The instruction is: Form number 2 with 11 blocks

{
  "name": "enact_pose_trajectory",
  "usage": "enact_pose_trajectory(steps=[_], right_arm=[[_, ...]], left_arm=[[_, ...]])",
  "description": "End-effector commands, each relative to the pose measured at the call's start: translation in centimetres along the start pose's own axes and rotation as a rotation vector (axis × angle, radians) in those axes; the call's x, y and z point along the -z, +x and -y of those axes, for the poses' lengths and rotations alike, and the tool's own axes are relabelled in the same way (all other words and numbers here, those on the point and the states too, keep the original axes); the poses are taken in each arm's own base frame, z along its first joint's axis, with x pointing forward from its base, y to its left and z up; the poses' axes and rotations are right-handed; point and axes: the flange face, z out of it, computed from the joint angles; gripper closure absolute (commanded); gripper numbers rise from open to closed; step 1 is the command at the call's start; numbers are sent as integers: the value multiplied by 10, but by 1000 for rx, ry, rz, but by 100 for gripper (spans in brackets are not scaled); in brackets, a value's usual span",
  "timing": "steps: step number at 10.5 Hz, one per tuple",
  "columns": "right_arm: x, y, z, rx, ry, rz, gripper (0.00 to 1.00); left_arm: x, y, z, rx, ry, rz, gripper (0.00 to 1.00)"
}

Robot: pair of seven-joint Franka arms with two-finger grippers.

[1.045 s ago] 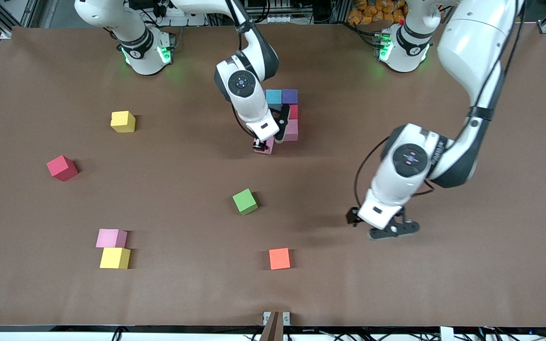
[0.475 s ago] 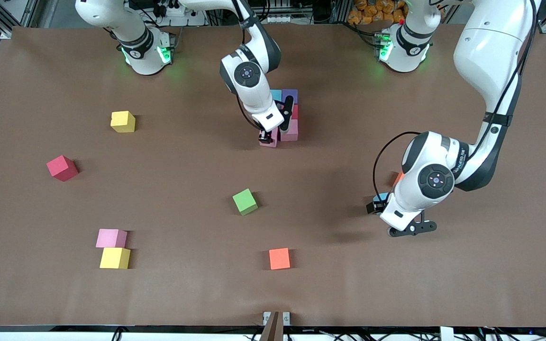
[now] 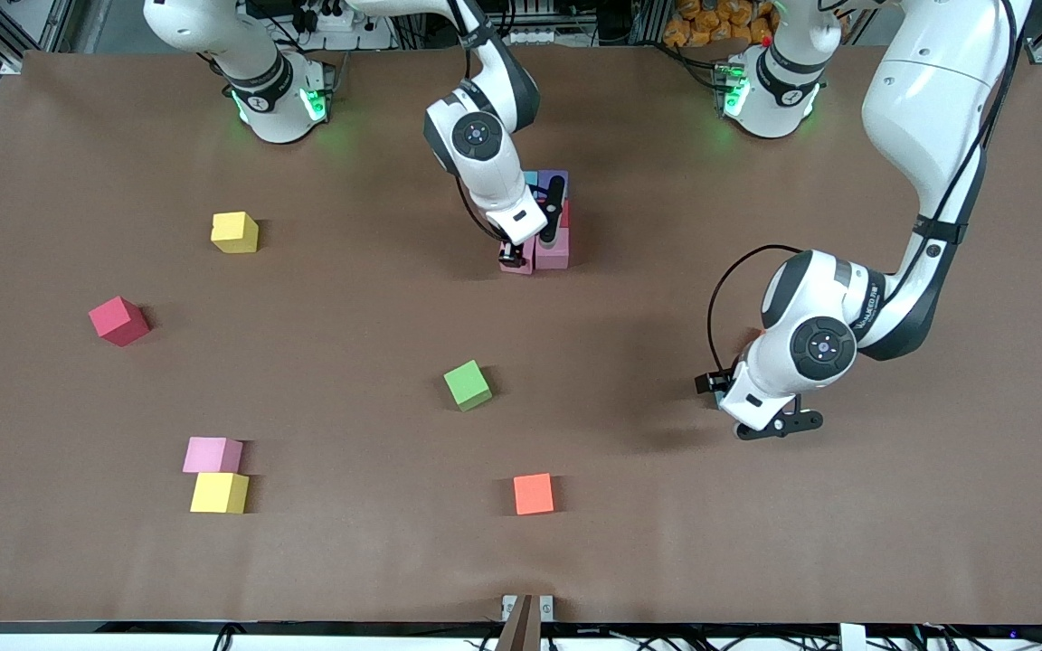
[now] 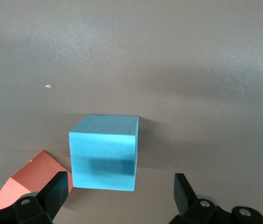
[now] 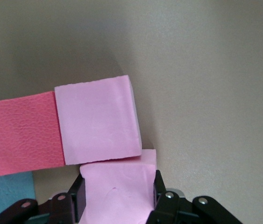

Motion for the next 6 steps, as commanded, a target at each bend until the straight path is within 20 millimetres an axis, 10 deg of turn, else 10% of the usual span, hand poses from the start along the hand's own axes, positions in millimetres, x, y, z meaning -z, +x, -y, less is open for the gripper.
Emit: enact_pose_trajectory(steps=[1,4,6], right_arm=[[-4,-5,14,-15,10,-6,64],[-5,-3,16,-23,-3,-16,63],[-5,-1,17,-66,-7,-20,16]], left_arm=[[0,-6,4,-1,0,12,0],[-4,-5,7,-13,1,17,0],[-13,-2,13,-34,3,28,0]])
